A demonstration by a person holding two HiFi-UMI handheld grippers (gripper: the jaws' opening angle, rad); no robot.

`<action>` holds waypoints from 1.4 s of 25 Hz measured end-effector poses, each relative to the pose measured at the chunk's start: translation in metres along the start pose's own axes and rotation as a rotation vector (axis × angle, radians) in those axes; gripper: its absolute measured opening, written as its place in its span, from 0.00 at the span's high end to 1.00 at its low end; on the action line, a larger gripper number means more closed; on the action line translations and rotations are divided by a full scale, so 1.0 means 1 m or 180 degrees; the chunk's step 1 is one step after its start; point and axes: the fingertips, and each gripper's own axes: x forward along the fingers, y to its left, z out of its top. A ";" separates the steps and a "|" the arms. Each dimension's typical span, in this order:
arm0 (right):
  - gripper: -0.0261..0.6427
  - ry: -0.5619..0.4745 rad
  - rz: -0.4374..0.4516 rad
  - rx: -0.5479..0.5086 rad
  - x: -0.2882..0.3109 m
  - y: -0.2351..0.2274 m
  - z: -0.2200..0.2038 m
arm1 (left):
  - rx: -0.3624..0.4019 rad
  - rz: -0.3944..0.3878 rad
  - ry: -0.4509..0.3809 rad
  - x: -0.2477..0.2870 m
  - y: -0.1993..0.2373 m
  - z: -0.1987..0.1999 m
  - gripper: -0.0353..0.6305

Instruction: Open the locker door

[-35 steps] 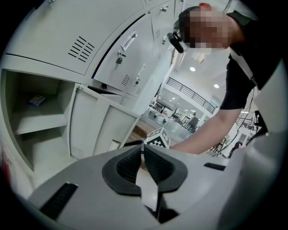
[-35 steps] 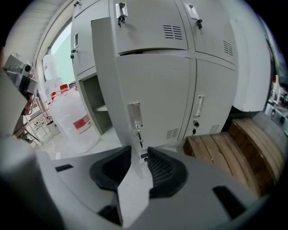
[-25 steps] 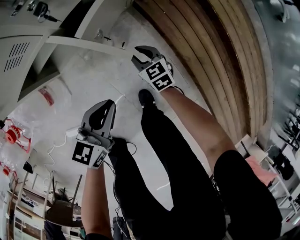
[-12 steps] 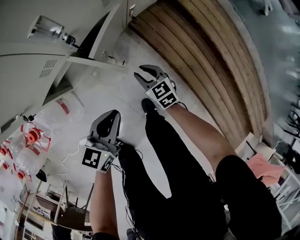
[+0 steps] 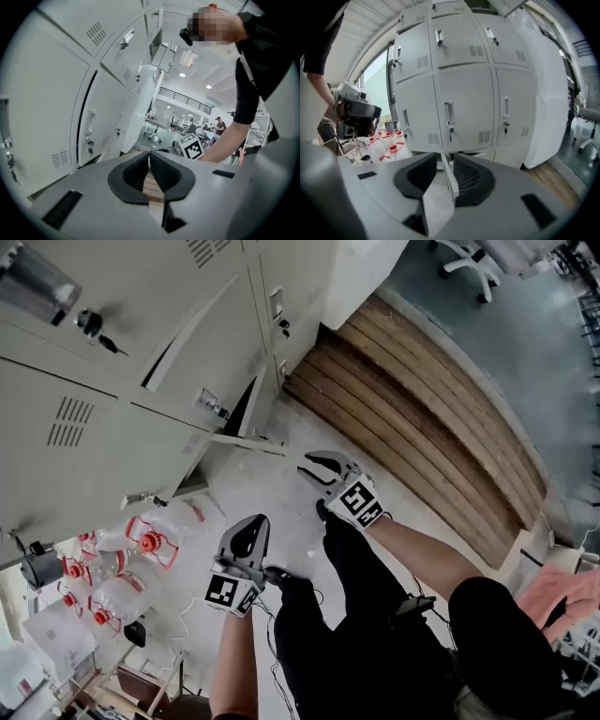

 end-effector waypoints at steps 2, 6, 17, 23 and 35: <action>0.80 -0.0205 -0.0016 0.0011 -0.025 0.005 0.045 | 0.0101 -0.0026 -0.0063 -0.012 -0.014 0.032 0.92; 0.84 -0.0609 -0.0050 -0.0043 -0.062 0.002 0.136 | 0.0285 -0.0021 -0.0223 -0.029 -0.034 0.095 0.92; 0.92 -0.1581 0.0112 -0.0293 -0.083 -0.027 0.175 | 0.0610 0.0208 -0.0722 -0.020 -0.016 0.083 0.92; 0.94 -0.1880 0.0623 -0.0552 -0.138 0.002 0.308 | 0.0837 0.0770 -0.1172 -0.080 -0.048 0.204 0.92; 0.94 -0.1881 0.1584 -0.0594 -0.243 0.123 0.429 | 0.0801 0.1018 -0.1383 -0.183 -0.186 0.331 0.92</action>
